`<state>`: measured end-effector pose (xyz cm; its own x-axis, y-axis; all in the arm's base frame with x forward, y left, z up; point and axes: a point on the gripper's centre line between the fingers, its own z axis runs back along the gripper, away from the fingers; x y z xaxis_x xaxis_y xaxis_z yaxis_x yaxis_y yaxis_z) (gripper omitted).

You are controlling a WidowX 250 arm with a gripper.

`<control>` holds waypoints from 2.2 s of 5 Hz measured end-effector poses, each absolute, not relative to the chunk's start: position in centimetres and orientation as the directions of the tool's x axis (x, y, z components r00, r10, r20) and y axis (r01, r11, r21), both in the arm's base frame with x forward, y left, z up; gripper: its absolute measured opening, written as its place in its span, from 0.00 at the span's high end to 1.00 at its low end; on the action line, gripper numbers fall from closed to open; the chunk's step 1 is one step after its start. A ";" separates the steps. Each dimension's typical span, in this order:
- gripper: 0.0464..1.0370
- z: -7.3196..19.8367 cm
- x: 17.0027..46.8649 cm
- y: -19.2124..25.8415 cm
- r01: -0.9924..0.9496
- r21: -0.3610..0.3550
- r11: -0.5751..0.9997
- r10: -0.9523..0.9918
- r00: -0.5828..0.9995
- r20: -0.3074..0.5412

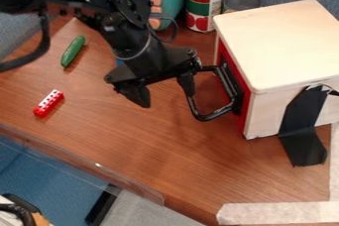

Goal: Open the drawer

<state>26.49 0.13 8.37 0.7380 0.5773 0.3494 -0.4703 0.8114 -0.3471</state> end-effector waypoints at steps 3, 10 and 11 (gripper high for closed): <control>0.04 6.3 29.2 0.4 -0.544 -0.374 0.751 0.654 0.690 0.310; 0.93 2.6 28.0 2.9 -0.611 -0.273 0.743 0.669 0.685 0.289; 0.93 2.6 27.2 4.3 -0.614 -0.257 0.746 0.666 0.689 0.288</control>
